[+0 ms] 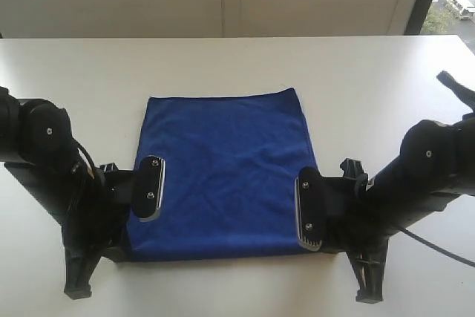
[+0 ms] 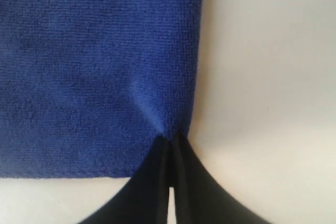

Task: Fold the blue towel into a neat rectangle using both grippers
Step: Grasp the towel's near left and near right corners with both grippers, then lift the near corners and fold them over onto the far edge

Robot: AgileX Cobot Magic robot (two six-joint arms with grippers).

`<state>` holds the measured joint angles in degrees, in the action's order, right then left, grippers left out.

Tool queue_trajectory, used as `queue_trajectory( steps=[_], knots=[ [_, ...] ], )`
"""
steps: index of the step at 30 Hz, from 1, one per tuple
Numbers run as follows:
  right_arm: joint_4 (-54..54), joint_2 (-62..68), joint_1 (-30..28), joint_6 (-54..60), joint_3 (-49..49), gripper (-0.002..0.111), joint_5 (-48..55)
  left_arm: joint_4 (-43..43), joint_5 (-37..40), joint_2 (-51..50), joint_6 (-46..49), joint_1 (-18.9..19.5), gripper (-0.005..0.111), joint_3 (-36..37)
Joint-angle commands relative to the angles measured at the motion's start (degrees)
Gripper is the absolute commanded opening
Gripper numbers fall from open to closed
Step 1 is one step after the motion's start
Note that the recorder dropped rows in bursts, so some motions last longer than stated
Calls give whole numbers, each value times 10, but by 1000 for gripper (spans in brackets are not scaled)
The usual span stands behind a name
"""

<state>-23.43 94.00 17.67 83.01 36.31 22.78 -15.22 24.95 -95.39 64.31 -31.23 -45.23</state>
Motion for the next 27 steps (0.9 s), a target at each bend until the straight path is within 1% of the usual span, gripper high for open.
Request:
queue_trajectory(
  steps=[1, 4, 9, 10, 14, 18, 20, 23, 27],
  knots=[
    [12, -6, 1, 8, -5, 8, -5, 0, 27, -1, 13, -3, 0, 4],
    [12, -27, 1, 8, -5, 7, -9, 0, 21, 16, 13, -3, 0, 4],
    [12, -67, 1, 8, -4, 0, -18, 0, 0, 60, 12, -3, 0, 4],
    [12, -75, 1, 8, -4, 0, -25, 0, -5, 70, 12, -3, 0, 4],
    [12, -101, 1, 8, -4, 0, -56, 0, -60, 103, 12, -2, 0, 4],
    [12, -109, 1, 8, -4, 0, -105, 0, -152, 117, -16, -1, 0, 4],
    [12, -109, 1, 3, -2, 0, -133, 0, -187, 117, -23, 3, 0, 4],
    [12, -109, -1, -23, 3, 0, -178, 0, -233, 117, -44, 17, 0, 4],
    [12, -104, -1, -24, 30, 0, -221, 0, -264, 117, -59, 40, 0, 4]
  ],
)
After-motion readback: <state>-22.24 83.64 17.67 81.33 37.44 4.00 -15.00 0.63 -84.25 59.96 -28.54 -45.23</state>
